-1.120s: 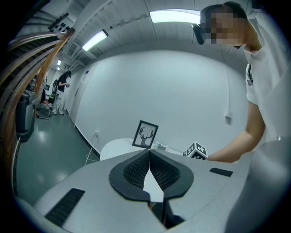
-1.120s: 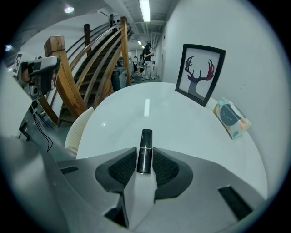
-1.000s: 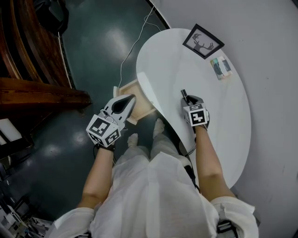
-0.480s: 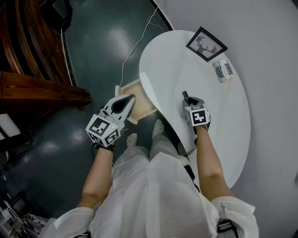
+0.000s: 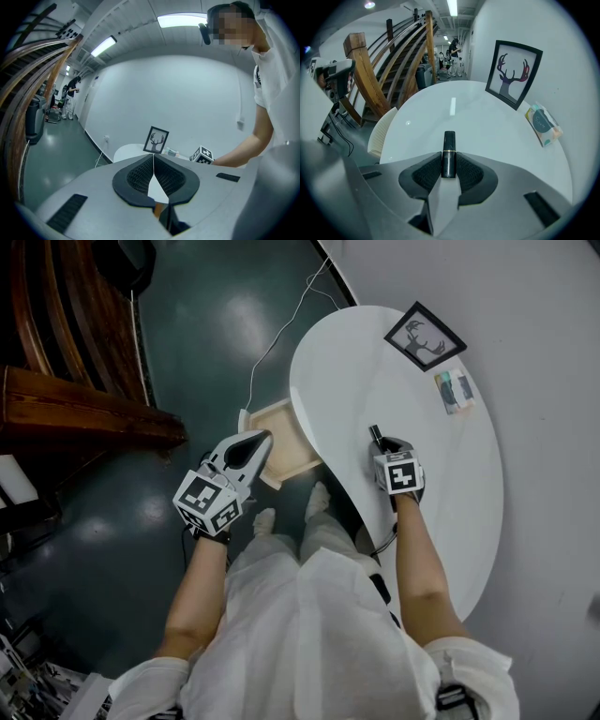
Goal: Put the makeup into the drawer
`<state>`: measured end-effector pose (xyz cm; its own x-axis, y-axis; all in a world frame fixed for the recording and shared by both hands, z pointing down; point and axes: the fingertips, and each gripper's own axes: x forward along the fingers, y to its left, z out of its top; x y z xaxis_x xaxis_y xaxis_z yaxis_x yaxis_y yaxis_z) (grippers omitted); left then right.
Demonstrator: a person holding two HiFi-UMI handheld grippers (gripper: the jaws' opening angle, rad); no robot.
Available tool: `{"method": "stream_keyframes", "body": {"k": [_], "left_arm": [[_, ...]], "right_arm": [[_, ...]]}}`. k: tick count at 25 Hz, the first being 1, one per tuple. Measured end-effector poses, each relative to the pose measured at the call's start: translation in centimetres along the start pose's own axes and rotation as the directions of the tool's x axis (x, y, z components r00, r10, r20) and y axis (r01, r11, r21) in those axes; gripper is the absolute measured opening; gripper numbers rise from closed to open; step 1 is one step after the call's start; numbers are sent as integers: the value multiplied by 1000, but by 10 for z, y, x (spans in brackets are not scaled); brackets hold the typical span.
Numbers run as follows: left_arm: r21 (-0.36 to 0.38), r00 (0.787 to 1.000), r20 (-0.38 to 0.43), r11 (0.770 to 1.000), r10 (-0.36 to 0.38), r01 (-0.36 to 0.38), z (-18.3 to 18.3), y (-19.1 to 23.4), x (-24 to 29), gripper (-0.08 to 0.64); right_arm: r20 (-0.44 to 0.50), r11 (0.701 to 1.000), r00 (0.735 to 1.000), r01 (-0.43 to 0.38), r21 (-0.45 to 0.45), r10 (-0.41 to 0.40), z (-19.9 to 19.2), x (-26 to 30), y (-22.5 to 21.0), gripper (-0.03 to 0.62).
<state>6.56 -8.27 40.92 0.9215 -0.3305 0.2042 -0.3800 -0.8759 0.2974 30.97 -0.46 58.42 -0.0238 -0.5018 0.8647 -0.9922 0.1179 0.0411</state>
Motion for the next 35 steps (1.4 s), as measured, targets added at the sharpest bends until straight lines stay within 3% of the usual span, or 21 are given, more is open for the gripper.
{"method": "stream_keyframes", "body": {"k": [18, 35], "left_arm": [[-29, 993, 38, 993, 112, -111, -2, 22, -55, 18], [-71, 971, 68, 972, 229, -225, -12, 44, -109, 18]], "right_arm": [[24, 990, 996, -77, -118, 80, 49, 13, 60, 91], [46, 958, 984, -158, -238, 174, 93, 29, 131, 91]]}}
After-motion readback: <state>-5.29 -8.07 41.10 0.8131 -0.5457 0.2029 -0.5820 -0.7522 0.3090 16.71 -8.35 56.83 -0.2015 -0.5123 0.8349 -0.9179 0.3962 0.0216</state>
